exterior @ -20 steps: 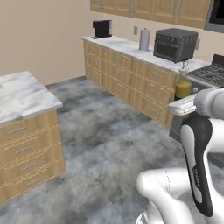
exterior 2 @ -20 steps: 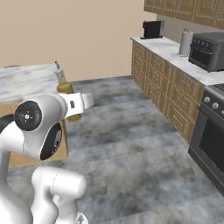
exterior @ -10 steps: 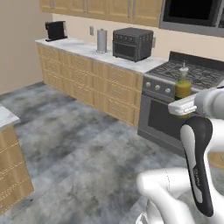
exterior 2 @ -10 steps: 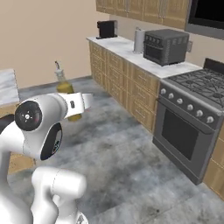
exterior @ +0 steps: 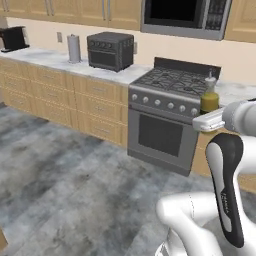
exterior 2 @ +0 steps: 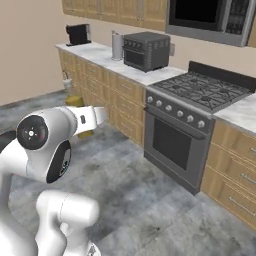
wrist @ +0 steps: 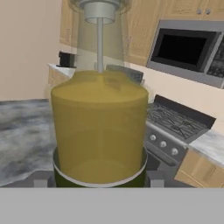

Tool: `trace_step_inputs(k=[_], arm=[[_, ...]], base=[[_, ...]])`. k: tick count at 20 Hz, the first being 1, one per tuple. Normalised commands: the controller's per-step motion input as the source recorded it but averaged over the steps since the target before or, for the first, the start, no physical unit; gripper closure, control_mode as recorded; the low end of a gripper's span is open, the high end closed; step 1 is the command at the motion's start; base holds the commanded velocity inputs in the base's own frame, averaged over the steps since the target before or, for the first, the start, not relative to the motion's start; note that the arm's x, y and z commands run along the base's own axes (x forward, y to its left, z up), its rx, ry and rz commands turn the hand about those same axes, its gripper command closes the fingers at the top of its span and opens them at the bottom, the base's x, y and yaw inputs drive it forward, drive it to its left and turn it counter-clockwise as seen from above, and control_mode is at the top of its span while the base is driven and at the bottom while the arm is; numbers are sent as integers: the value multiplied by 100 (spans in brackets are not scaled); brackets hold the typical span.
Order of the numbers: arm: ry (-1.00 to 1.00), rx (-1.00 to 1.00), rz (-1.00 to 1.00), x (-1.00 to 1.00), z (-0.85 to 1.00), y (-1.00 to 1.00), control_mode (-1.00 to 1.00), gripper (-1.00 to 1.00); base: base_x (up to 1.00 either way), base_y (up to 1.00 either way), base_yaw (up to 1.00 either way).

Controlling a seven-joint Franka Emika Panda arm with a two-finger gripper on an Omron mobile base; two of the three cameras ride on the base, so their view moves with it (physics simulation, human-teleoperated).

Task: Take 2 condiments from the cabinet and move them on the counter near the stove.Make sure the condiments are lined up with each other, next to each other.

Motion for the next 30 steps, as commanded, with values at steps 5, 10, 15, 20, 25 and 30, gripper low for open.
trace_step_inputs(k=[5,10,15,20,25,30], arm=[[0,0,0,0,0,0,100,100],[0,0,0,0,0,0,100,100],[0,0,0,0,0,0,100,100],[0,0,0,0,0,0,100,100],[0,0,0,0,0,0,100,100],[0,0,0,0,0,0,100,100]], base=[[32,-3,-32],[94,10,-24],[95,15,-25],[84,15,-24],[65,16,-24],[28,7,-30]])
